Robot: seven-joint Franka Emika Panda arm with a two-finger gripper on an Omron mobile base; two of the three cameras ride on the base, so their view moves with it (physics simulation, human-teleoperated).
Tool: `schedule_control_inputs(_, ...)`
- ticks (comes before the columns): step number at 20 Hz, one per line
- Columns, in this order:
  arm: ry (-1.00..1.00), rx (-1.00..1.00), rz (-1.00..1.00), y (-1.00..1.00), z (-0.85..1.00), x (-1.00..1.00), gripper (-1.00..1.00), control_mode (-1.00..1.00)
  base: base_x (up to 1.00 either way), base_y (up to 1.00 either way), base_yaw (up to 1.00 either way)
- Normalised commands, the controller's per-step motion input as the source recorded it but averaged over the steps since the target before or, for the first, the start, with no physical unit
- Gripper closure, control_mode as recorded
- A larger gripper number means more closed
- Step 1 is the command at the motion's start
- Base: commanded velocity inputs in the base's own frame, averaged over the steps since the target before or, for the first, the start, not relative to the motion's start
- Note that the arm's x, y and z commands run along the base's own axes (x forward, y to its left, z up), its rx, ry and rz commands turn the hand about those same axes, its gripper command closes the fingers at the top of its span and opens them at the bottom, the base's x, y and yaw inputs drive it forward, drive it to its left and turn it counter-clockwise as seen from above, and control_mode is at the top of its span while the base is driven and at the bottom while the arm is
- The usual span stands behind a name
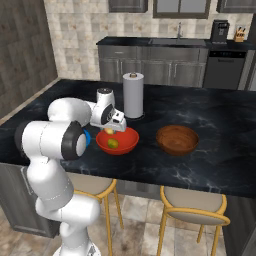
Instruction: Take the fruits from the plate on the dining counter and place two fruits in each bowl.
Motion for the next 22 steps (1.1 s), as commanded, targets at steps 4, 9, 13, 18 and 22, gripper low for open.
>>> schedule_control_inputs(4, 0.0, 0.0, 0.0, -0.31, -0.31, 0.0, 1.0, -1.0, 0.0, 0.0, 0.0)
schedule_control_inputs(9, 0.0, 0.0, -0.02, -0.08, -0.1, 0.0, 1.0, -1.0, 0.0, 0.0, 0.0)
schedule_control_inputs(13, 0.0, 0.0, -0.03, 0.0, -0.01, -0.07, 1.0, -1.0, 0.0, 0.0, 0.0)
schedule_control_inputs(18, 0.0, 0.0, -0.01, 0.0, 0.0, -0.01, -1.0, -1.0, 0.0, 0.0, 0.0)
schedule_control_inputs(22, 0.0, 0.0, 0.0, 0.0, 0.0, 0.0, -1.0, -1.0, 0.0, 0.0, 0.0)
